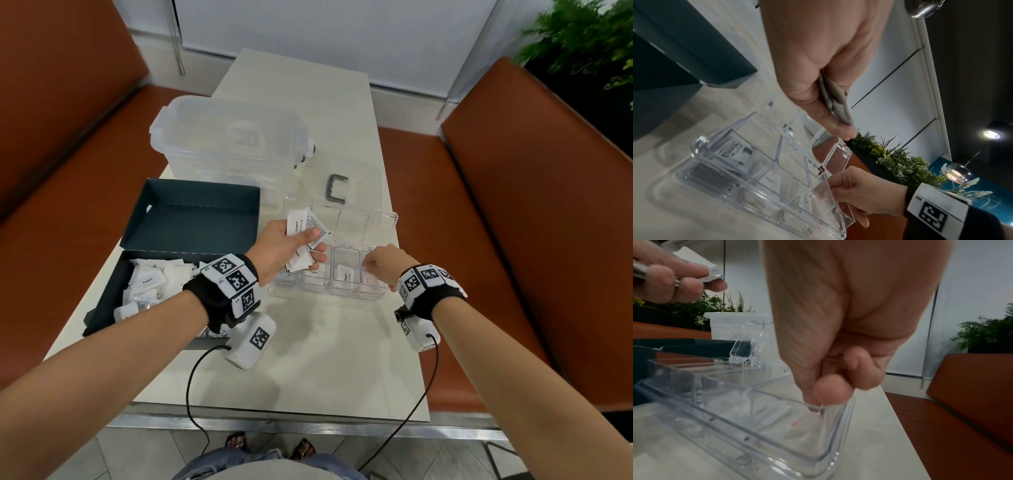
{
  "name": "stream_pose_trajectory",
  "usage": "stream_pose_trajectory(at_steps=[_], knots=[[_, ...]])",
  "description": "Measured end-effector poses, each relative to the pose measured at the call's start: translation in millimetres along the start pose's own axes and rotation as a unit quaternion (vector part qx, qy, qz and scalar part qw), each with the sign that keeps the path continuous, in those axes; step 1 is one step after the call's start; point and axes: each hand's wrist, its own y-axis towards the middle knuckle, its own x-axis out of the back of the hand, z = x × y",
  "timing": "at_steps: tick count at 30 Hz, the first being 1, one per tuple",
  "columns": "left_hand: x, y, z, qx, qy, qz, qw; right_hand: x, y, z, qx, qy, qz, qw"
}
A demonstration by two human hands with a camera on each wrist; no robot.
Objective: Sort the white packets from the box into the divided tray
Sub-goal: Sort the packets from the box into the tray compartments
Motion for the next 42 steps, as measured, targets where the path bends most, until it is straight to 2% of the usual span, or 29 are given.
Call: stream_pose_trajectory(at_steps=[7,10,12,14,16,22,24,26,30,35,39,42], knots=[[-0.8,1.5,-1.4,0.007,-0.006,-0.002,1.0,6.1,-2.4,3.2,-0.017,0.02,-0.001,1.0],[0.5,1.2,-1.8,0.012,-0.009,-0.003,1.0,17.3,-8.5,6.3,-0.002,0.084,-0.063,0.994],[0.9,0.4,-0.7,0.014,-0.013,0.005,1.0,23.3,-16.2,15.5,0.037,0.21,-0.147,0.966],[0.2,-0.7,0.6,0.012,-0.006,0.012,1.0,27.4,-27.0,33.0,0.08,0.351,-0.205,0.91],[-2.1,-1.7,1.4,0.004,0.017,0.02,1.0,27.9,-34.3,49.9,0.106,0.436,-0.199,0.871],[-2.5,-6.2,-3.1,0.012,0.035,0.062,0.997,27.4,-36.3,60.4,0.112,0.511,-0.19,0.831],[-1.3,-7.6,-6.5,0.016,0.02,0.055,0.998,30.5,-37.7,56.5,0.108,0.555,-0.179,0.805],[2.4,-7.0,-10.4,0.013,0.002,0.031,0.999,33.9,-38.3,54.3,0.108,0.583,-0.203,0.78],[14.9,-5.6,-17.0,0.023,0.033,-0.001,0.999,33.9,-36.8,53.3,0.099,0.531,-0.27,0.797],[19.9,-11.9,-15.8,0.05,0.053,0.028,0.997,28.1,-36.2,67.1,0.123,0.524,-0.261,0.801],[27.1,-13.0,-14.1,0.013,0.108,0.015,0.994,33.9,-31.8,78.0,0.144,0.576,-0.22,0.774],[33.4,-14.2,-18.0,-0.001,0.125,0.002,0.992,39.5,-20.9,85.5,0.14,0.515,-0.222,0.816]])
